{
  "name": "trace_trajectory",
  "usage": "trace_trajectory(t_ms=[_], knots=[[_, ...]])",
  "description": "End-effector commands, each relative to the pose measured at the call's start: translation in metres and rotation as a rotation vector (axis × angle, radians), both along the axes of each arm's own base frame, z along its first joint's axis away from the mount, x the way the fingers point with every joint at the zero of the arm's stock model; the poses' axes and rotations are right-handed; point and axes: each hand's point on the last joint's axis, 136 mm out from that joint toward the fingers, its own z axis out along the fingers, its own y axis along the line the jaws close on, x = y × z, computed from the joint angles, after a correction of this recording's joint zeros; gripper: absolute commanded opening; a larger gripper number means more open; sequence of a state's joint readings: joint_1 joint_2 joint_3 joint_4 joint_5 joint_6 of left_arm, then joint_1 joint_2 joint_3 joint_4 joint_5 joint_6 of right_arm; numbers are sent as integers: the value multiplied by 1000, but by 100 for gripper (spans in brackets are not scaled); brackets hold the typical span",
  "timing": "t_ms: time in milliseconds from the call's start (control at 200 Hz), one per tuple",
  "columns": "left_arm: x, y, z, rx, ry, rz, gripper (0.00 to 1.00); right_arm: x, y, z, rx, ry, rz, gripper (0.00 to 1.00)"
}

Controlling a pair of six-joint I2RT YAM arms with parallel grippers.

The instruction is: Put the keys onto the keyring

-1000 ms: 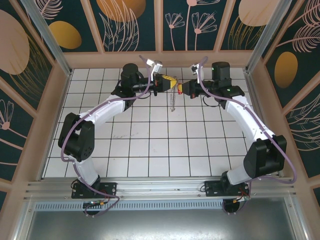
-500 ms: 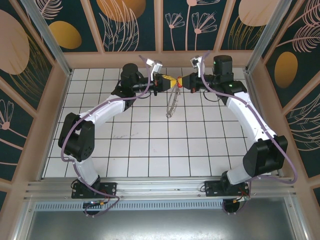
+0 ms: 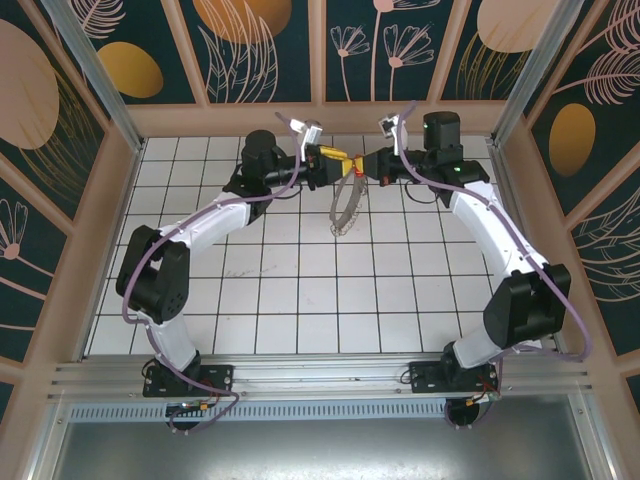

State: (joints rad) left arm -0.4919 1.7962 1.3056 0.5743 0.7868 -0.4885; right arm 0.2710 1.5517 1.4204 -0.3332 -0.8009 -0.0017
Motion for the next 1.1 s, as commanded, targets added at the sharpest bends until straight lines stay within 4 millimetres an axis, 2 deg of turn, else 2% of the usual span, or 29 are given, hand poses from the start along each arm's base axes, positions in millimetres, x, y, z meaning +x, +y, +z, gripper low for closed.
trace_trajectory(t_ms=[0, 75, 85, 100, 345, 455, 540, 696, 821, 1096], knots=[[6, 23, 33, -68, -54, 93, 47, 8, 4, 14, 12, -44, 6, 0], [13, 33, 27, -67, -35, 139, 47, 13, 5, 8, 9, -37, 10, 0], [10, 37, 36, -76, -50, 147, 48, 14, 6, 7, 9, -36, 12, 0], [10, 40, 39, -79, -52, 158, 48, 15, 7, 5, 9, -35, 16, 0], [25, 88, 39, -86, -26, 315, 52, 52, 26, -13, 15, 10, 56, 0], [27, 99, 41, -79, -30, 340, 52, 72, 45, -19, 14, 22, 90, 0], [26, 103, 42, -72, -33, 350, 53, 88, 61, -32, 7, 48, 117, 0], [23, 113, 46, -65, -43, 374, 54, 100, 85, -57, 5, 97, 167, 0], [20, 118, 46, -61, -43, 387, 54, 84, 105, -89, 3, 159, 200, 0], [12, 121, 40, -84, -14, 389, 54, 5, 132, -182, 33, 404, 177, 0]])
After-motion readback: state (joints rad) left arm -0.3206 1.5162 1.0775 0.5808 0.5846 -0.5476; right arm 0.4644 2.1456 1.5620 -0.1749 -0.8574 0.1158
